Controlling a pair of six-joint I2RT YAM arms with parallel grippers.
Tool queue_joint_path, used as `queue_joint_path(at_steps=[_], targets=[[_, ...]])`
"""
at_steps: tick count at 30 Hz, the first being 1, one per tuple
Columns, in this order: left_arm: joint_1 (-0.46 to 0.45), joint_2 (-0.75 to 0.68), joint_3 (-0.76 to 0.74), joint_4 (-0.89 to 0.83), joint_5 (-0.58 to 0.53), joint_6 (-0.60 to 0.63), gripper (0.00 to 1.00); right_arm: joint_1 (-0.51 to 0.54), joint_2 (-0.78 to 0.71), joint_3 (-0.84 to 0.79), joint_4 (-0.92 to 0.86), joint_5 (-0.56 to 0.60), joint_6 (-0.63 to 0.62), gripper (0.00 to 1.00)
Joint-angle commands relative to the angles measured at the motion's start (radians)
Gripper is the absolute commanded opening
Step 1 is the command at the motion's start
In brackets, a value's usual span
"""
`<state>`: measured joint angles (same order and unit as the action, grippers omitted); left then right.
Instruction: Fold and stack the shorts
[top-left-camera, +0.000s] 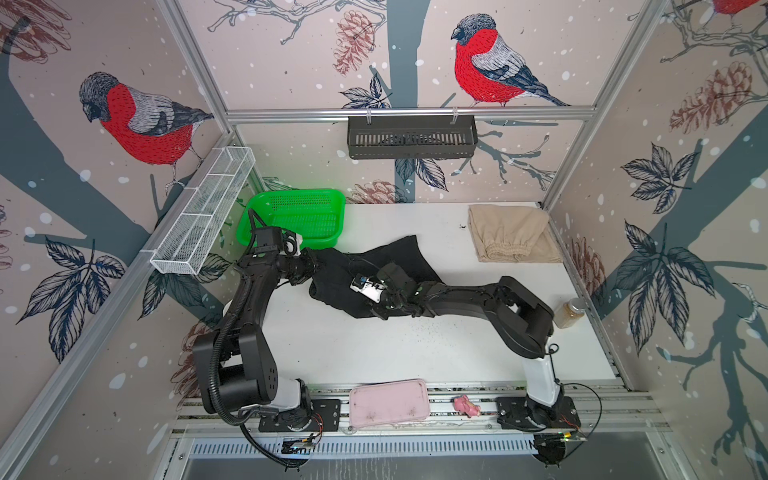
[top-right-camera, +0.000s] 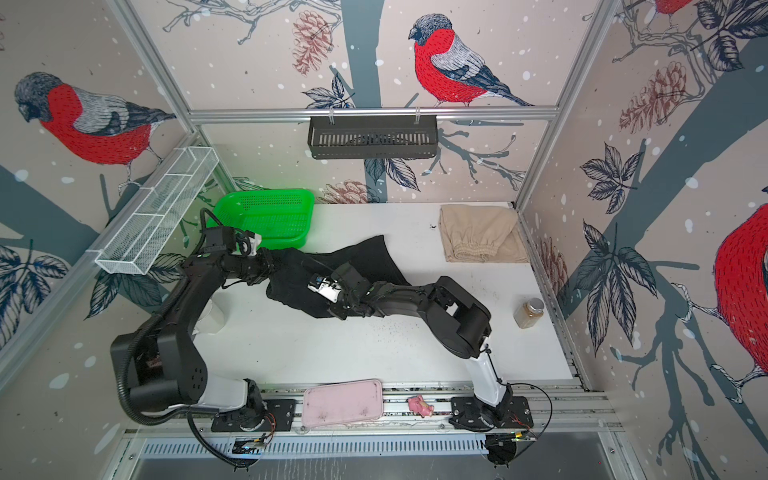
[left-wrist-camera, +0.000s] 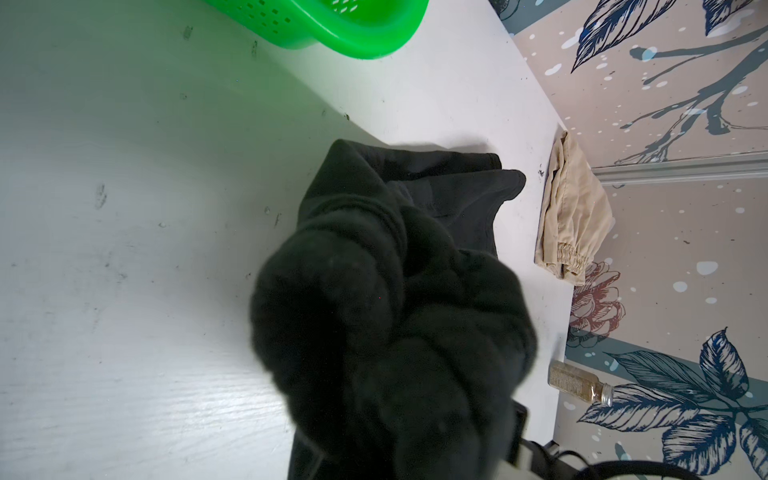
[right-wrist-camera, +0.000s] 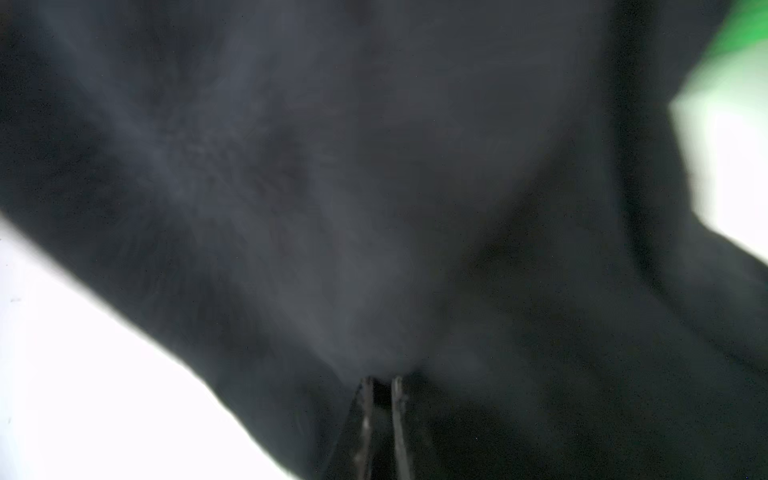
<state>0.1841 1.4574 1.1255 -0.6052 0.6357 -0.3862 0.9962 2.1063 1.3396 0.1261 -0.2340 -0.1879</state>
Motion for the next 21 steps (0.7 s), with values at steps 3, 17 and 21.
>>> queue_joint_path(at_steps=[3,17,21], targets=[[0.012,0.063,0.138,-0.134,-0.006,0.058,0.0,0.067,0.1,0.135,-0.078,-0.019,-0.041,0.1],[0.016,0.141,0.301,-0.257,-0.071,0.149,0.0,-0.171,0.047,0.246,-0.067,-0.196,0.197,0.26],[0.017,0.153,0.317,-0.259,-0.054,0.149,0.0,-0.202,0.174,0.416,-0.111,-0.25,0.254,0.18]])
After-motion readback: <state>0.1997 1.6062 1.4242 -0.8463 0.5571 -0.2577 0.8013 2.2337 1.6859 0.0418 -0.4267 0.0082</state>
